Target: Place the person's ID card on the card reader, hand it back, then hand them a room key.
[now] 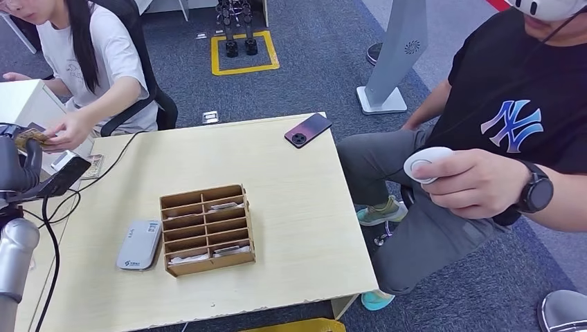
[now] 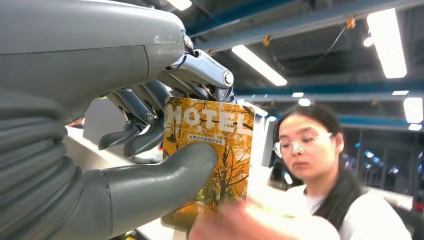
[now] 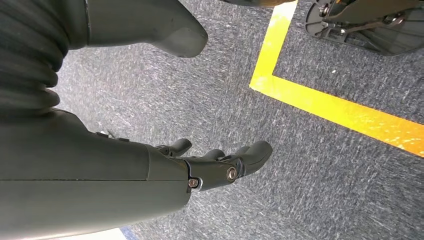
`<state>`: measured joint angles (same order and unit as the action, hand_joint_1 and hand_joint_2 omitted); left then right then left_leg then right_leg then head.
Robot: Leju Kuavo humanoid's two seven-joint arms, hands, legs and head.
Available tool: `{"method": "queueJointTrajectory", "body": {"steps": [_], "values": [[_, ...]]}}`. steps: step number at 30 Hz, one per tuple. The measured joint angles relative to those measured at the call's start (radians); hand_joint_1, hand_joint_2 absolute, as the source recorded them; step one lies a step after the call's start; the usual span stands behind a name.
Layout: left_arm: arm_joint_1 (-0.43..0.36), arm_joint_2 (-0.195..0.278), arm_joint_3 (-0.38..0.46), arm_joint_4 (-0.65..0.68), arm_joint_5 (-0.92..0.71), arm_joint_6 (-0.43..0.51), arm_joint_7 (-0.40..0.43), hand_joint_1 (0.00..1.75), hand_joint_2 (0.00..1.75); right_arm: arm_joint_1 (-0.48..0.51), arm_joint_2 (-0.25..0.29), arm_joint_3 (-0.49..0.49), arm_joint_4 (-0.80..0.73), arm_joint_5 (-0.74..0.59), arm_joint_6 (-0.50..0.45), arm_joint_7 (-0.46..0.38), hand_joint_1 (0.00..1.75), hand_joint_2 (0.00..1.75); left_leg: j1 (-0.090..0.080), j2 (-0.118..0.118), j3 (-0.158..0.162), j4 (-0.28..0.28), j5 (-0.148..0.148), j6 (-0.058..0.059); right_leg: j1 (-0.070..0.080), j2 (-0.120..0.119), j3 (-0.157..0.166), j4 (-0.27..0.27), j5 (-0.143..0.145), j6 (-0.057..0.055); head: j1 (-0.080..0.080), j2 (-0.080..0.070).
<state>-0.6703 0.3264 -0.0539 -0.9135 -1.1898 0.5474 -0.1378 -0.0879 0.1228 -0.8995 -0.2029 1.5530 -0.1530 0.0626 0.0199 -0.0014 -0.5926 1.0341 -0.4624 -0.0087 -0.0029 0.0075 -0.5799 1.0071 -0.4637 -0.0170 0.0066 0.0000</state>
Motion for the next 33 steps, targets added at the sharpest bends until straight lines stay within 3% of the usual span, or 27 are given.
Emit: {"method": "queueJointTrajectory", "body": {"steps": [13,17,27,33], "values": [[-0.02,-0.017,0.002,0.072,-0.021,-0.008,0.0,1.75,1.75,0.0,0.0,0.0,0.0,0.0,0.001,-0.001,0.0,1.75,0.0,0.001,-0.001,0.0,0.0,0.0,0.0,0.001,-0.002,0.0,0.0,0.0,0.0,0.0],[-0.021,-0.02,0.002,0.08,-0.019,-0.009,-0.002,0.0,1.75,0.0,0.0,0.0,0.0,0.0,0.002,-0.001,0.0,1.75,0.0,0.001,-0.002,0.0,0.0,0.0,0.0,0.001,-0.002,0.0,0.0,0.0,0.0,0.0],[0.013,-0.015,0.034,0.075,0.031,0.025,-0.051,0.0,1.75,0.001,0.003,0.0,0.0,-0.003,0.001,-0.001,0.0,1.75,0.0,0.001,-0.002,0.0,0.0,0.0,0.0,0.001,-0.002,0.0,0.0,0.0,0.0,0.0],[0.2,0.001,0.118,-0.048,0.133,0.081,-0.111,0.0,1.75,0.005,0.003,-0.001,0.0,-0.021,-0.005,0.004,0.0,1.75,0.0,0.005,-0.001,-0.001,-0.003,-0.001,0.0,0.006,-0.002,0.0,-0.001,0.0,0.0,0.0]]}}
